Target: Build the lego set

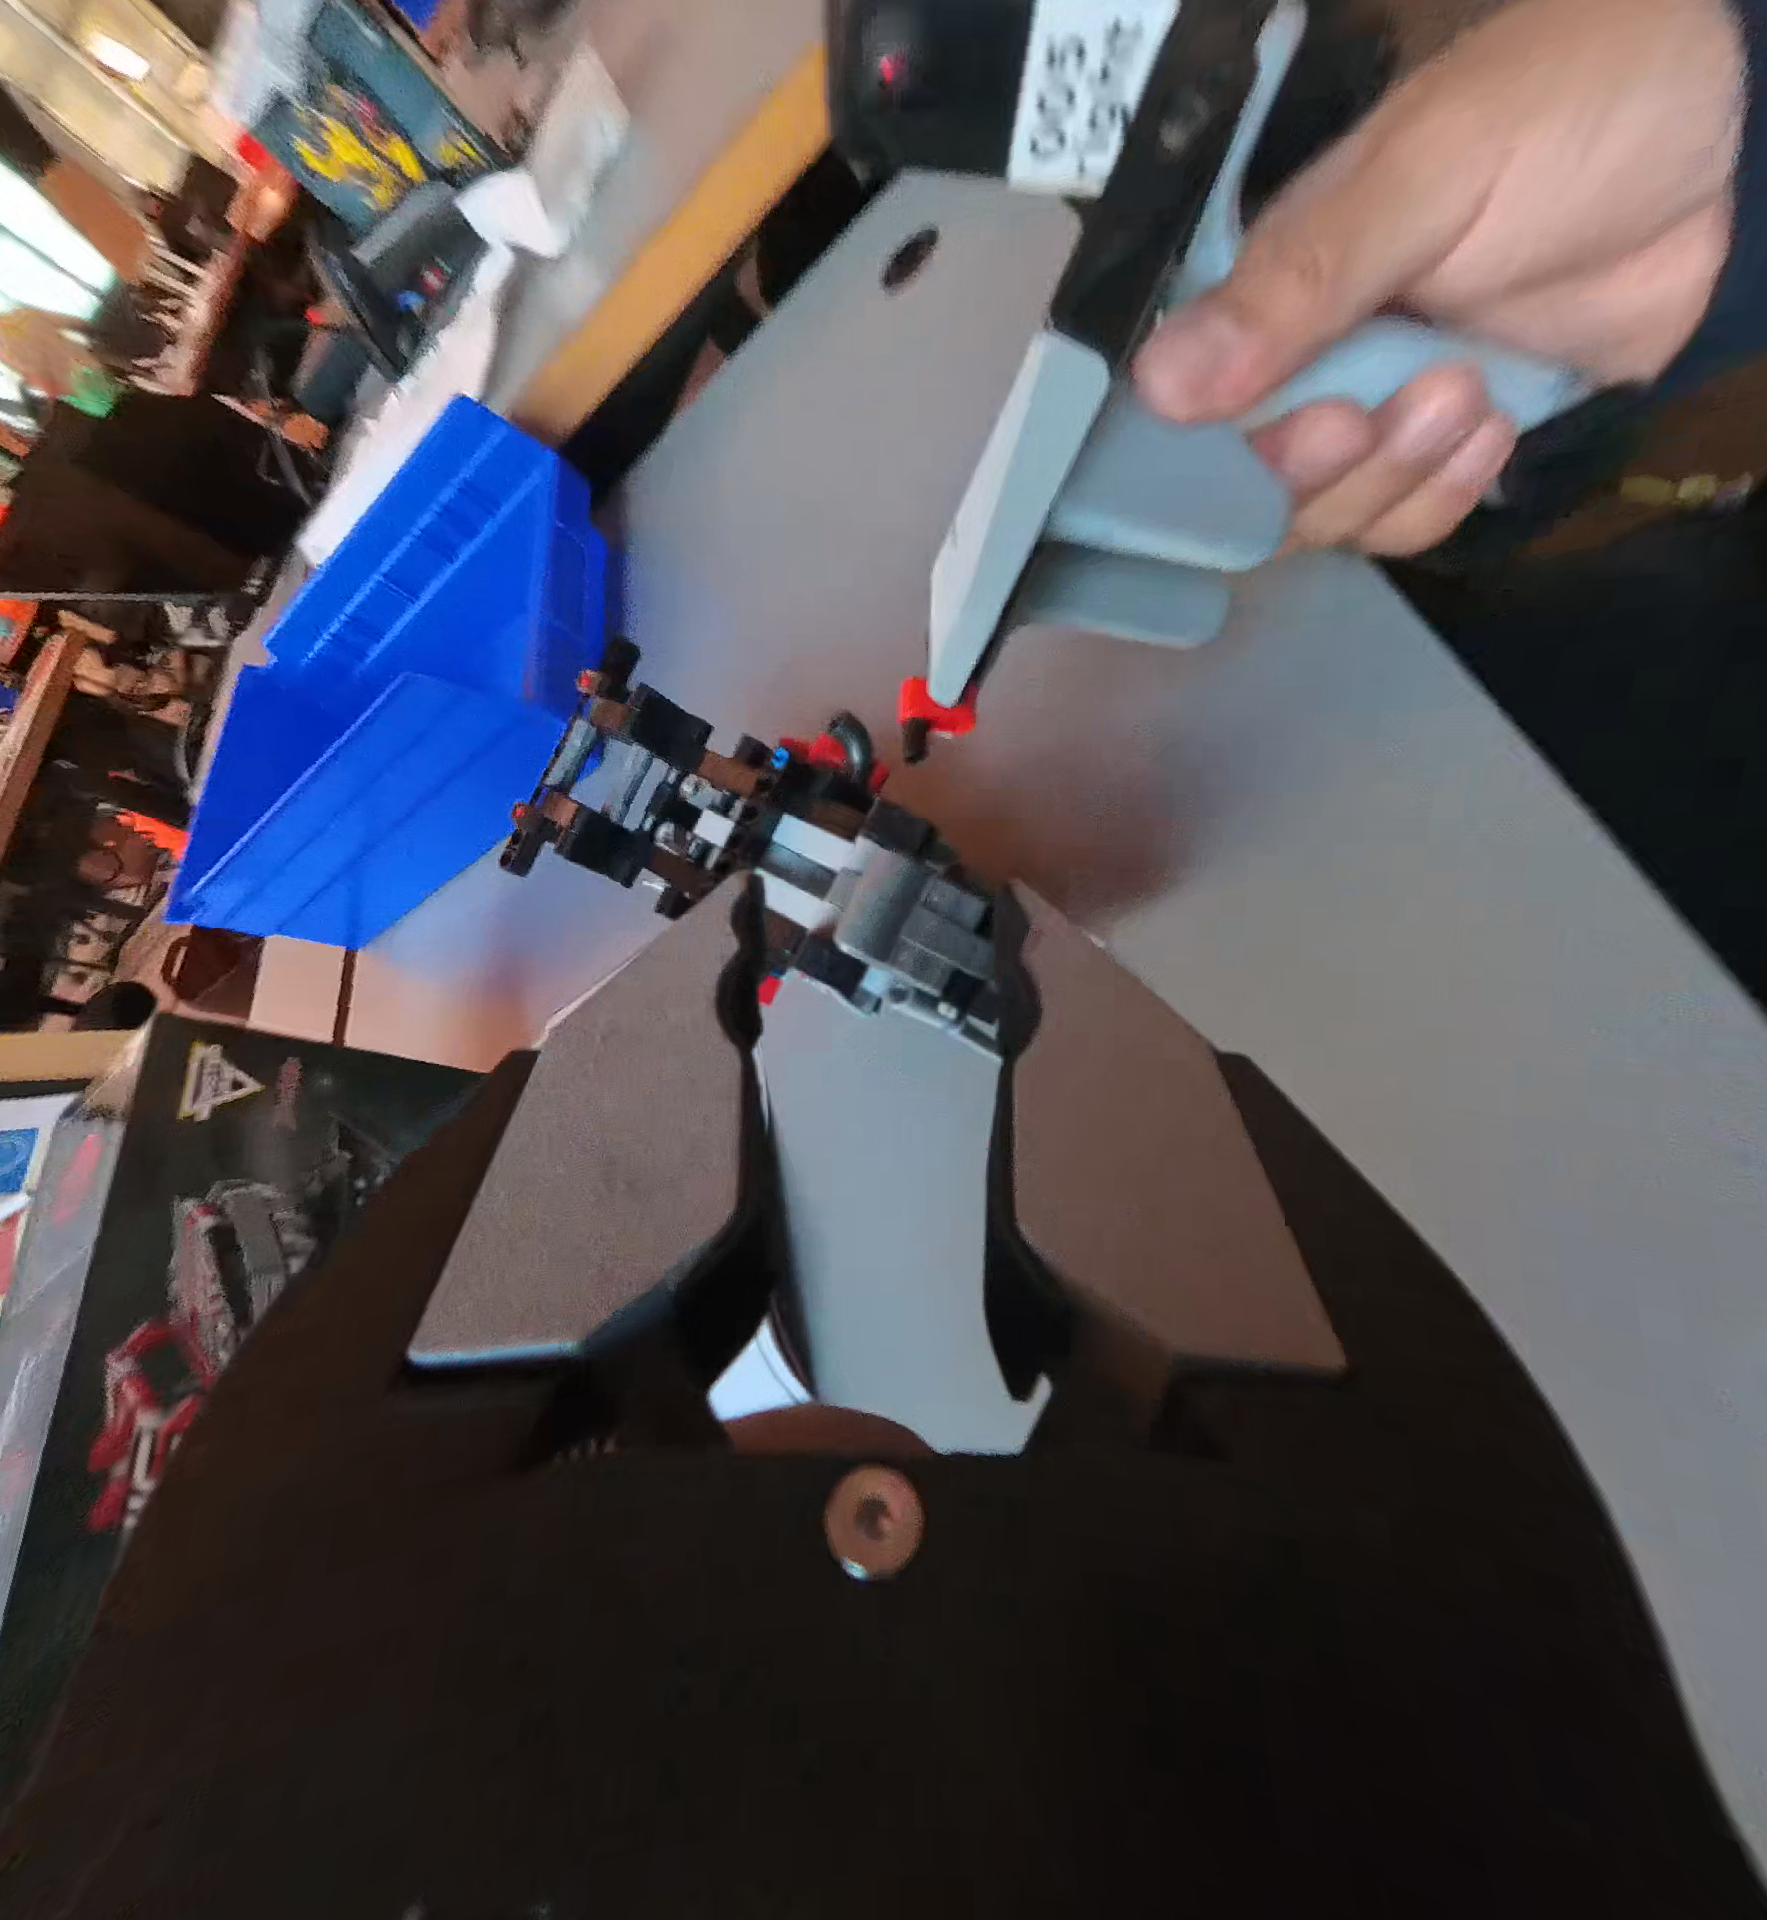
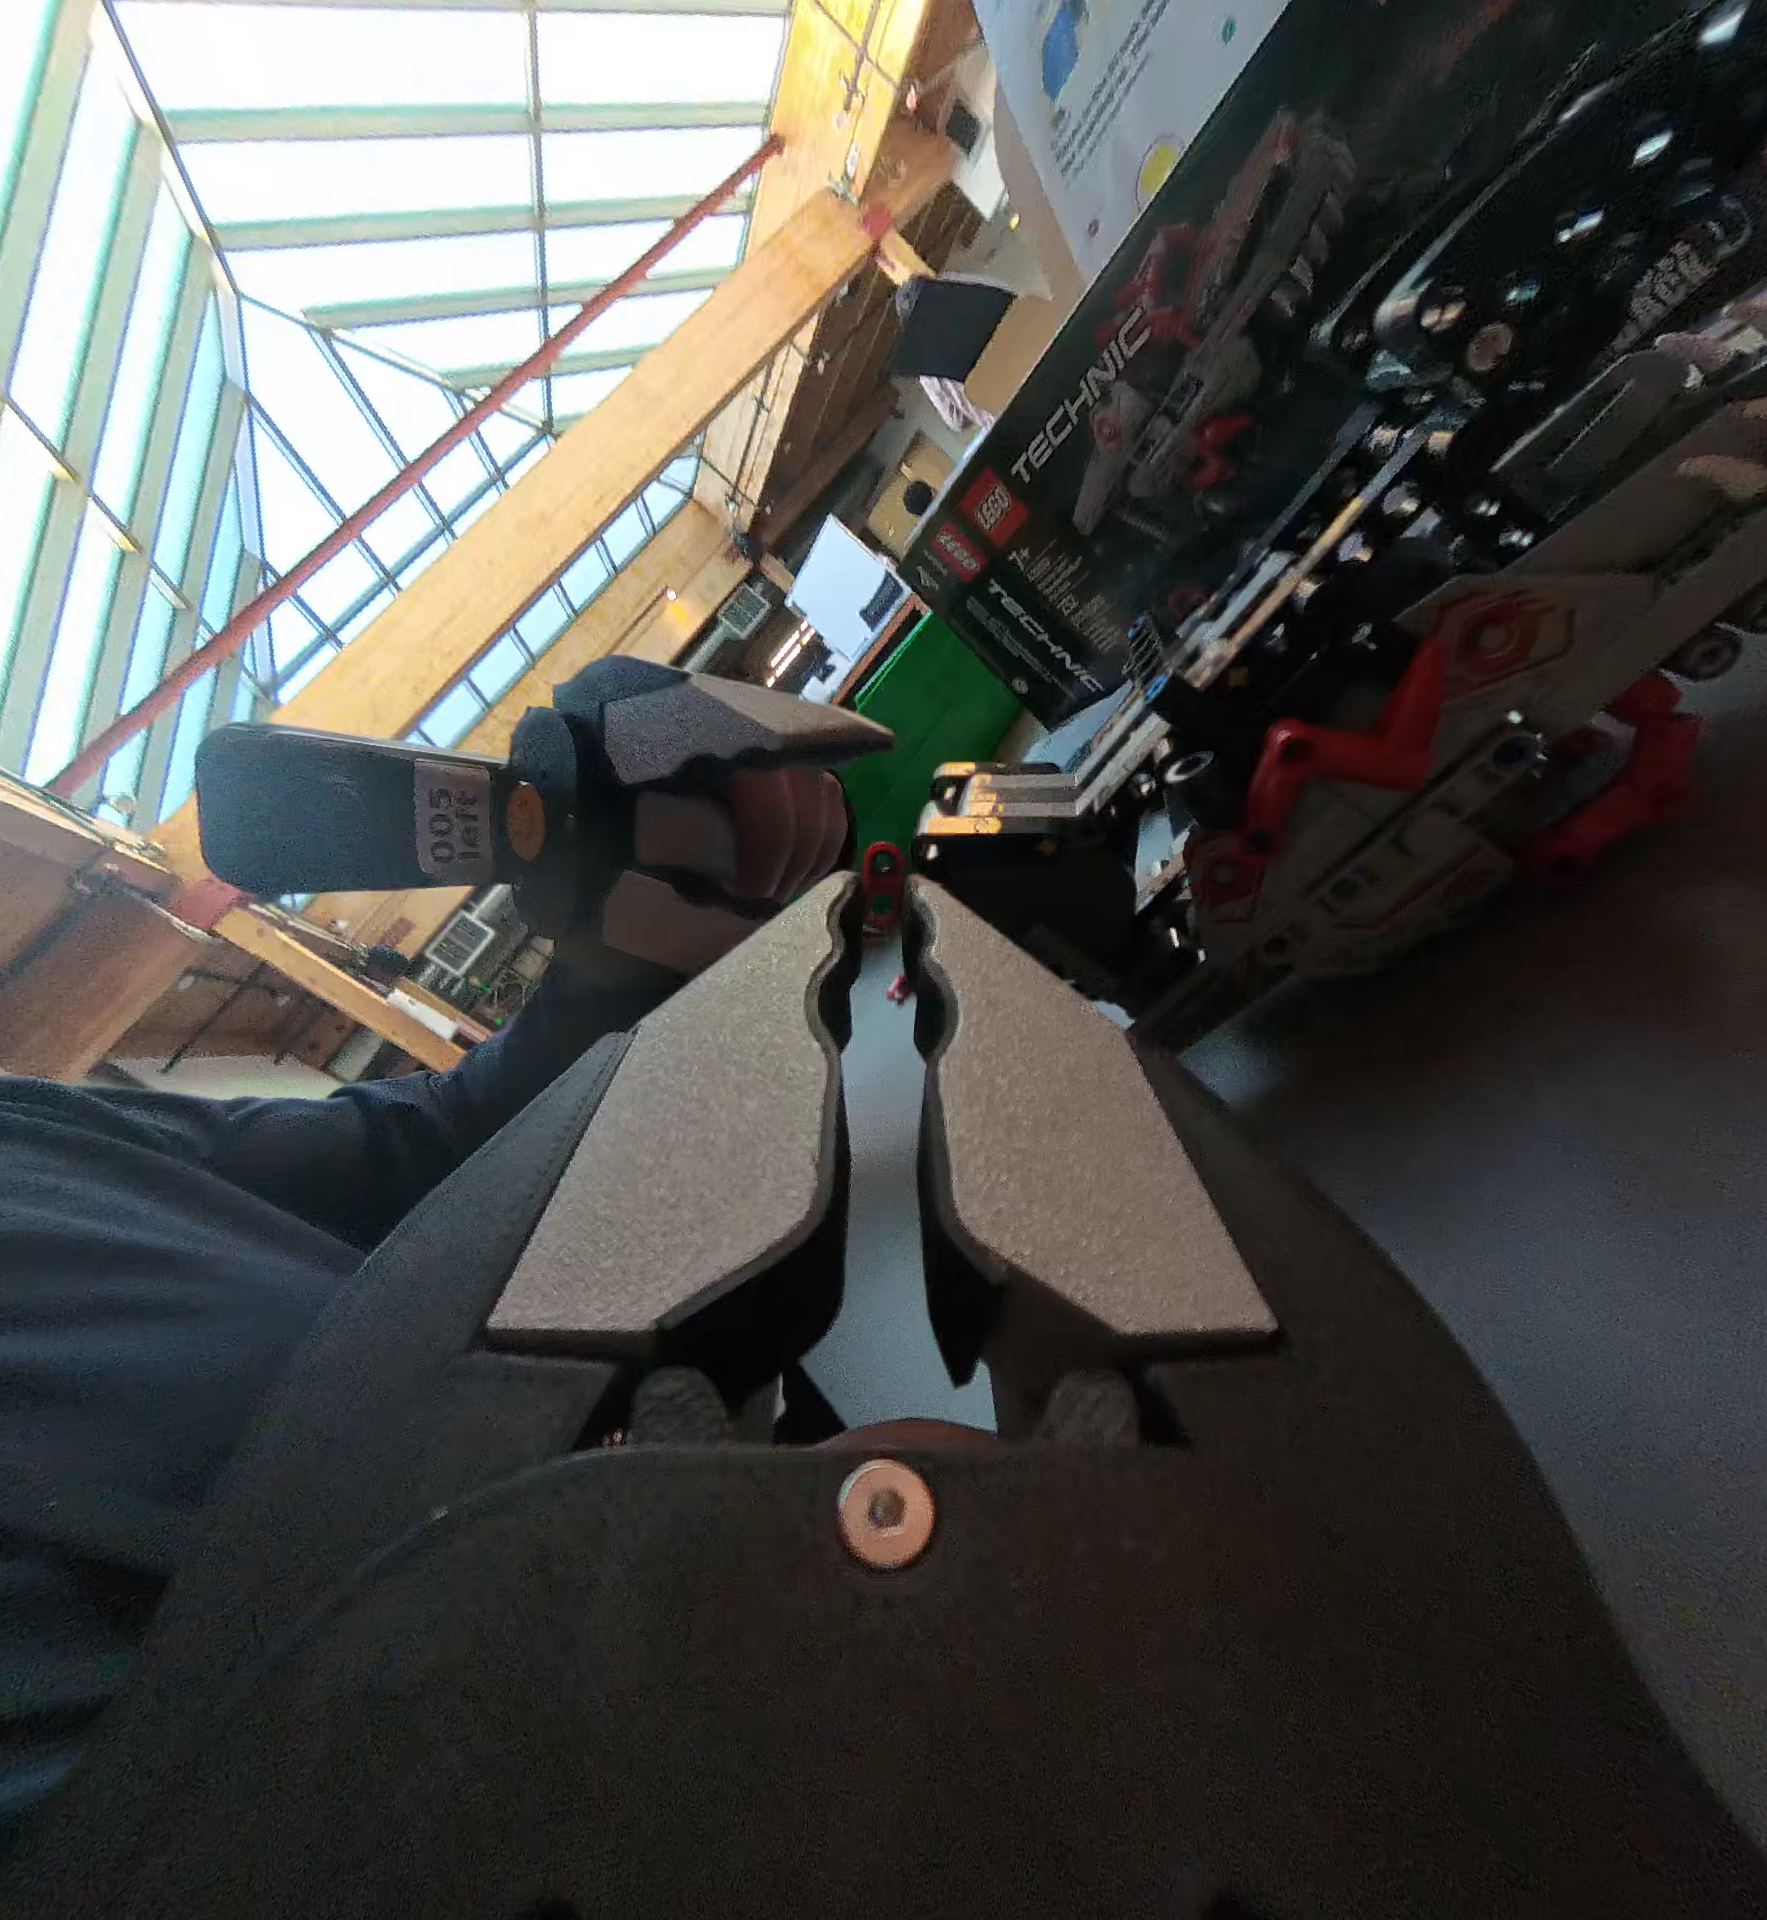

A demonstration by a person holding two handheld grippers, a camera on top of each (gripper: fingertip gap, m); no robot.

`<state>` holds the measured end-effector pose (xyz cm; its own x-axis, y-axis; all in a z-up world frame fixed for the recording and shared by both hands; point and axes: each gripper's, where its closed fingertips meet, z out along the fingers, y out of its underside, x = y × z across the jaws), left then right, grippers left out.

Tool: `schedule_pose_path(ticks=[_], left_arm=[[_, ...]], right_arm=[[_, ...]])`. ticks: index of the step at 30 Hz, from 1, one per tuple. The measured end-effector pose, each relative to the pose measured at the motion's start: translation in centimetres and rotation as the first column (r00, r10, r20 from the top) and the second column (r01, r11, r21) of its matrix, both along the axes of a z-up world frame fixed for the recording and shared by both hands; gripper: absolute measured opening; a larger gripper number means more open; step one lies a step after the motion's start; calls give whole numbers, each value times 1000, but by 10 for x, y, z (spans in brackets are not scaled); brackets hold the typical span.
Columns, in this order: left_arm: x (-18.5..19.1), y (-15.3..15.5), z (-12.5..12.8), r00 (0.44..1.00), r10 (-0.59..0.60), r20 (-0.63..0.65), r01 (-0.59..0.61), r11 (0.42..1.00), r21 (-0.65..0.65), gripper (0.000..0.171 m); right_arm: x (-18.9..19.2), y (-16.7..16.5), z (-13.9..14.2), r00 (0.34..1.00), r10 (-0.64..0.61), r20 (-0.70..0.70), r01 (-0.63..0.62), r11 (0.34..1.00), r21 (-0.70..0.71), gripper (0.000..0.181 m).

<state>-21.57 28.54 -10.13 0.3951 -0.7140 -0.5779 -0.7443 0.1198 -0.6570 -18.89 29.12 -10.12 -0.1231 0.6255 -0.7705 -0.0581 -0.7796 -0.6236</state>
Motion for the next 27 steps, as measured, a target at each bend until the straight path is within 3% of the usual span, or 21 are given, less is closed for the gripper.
schedule_pose_path(ticks=[4,9,13,15,18,20,24,27], left_arm=[[5,15,-16,998,-16,-60,9,994,-105,33],[6,21,-25,993,-19,-119,1,989,-149,26],[1,13,-5,999,-20,-46,14,992,-128,34],[-11,12,2,1000,6,10,-5,985,-171,47],[-20,5,-9,994,-107,5,105,961,-255,51],[-18,3,-11,976,-218,21,217,946,-242,37],[-14,4,-23,952,-304,-20,289,920,-264,26],[1,2,-27,971,-233,63,241,926,-291,27]], right_arm=[[-4,5,-2,999,-41,-14,41,999,-11,2],[-4,10,-7,994,-107,37,107,994,13,3],[-5,8,-5,995,-93,40,90,995,53,3],[-5,8,-7,994,-91,66,85,993,85,3],[-8,9,-7,993,-83,89,72,990,122,4],[-9,9,-10,991,-68,113,54,990,129,2],[-9,12,-13,989,-21,145,3,992,127,2],[-2,17,-14,984,-13,175,-16,986,166,3]])
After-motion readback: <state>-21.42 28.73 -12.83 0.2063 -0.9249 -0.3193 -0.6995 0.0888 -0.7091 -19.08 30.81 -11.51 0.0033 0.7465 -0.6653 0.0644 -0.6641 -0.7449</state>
